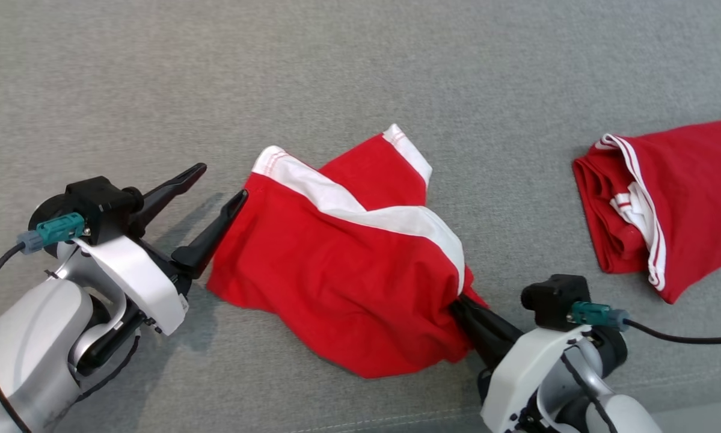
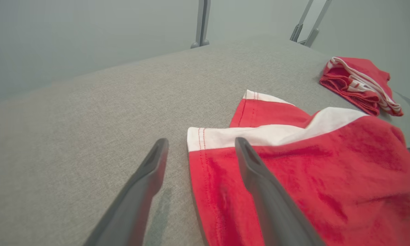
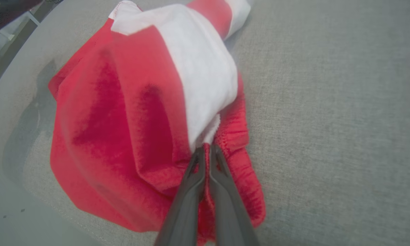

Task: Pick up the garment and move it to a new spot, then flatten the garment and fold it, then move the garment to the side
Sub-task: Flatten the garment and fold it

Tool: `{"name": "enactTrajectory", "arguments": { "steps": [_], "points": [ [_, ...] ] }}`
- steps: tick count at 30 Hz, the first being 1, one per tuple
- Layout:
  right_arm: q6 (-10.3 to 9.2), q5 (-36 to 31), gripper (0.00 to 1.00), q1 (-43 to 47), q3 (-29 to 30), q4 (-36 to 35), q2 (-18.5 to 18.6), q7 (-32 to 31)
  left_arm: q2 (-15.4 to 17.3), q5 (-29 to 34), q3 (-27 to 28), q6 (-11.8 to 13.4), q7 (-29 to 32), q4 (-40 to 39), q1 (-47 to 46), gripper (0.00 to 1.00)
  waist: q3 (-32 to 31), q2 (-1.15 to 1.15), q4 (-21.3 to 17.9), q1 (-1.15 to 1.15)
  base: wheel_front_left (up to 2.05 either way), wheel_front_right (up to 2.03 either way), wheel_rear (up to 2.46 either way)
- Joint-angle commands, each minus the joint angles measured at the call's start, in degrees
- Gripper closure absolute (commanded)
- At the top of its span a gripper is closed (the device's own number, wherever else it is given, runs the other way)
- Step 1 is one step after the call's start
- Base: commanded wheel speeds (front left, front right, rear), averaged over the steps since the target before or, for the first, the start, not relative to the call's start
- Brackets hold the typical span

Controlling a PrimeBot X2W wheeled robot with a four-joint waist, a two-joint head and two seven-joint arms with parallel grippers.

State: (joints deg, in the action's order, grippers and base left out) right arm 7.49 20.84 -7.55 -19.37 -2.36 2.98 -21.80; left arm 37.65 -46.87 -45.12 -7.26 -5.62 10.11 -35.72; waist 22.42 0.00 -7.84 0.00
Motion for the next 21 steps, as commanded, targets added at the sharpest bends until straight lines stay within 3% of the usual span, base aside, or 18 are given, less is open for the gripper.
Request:
{"name": "enactTrajectory", "arguments": {
  "steps": [1,7,21],
  "points": [
    [0.00,0.38,1.00,-1.05,-1.35,-1.22,-0.09,0.67,2.72,-0.23,2.35,-0.23,-0.09,-0.74,-2.64,0.00,1.37,0.00,-1.45,0.00,0.00,0.00,0.00],
    [0.00,1.32,1.00,-3.10,-5.79,1.83,-0.10,4.93,4.15,-0.14,1.65,-0.08,2.33,1.21,-3.94,0.00,3.55,0.00,-4.77,0.00,0.00,0.00,0.00],
    [0.00,4.25,1.00,-5.68,-12.54,7.39,-0.10,11.82,6.50,-0.03,2.32,3.79,7.89,-2.19,-6.50,0.00,5.75,0.00,-8.96,0.00,0.00,0.00,0.00]
  ]
}}
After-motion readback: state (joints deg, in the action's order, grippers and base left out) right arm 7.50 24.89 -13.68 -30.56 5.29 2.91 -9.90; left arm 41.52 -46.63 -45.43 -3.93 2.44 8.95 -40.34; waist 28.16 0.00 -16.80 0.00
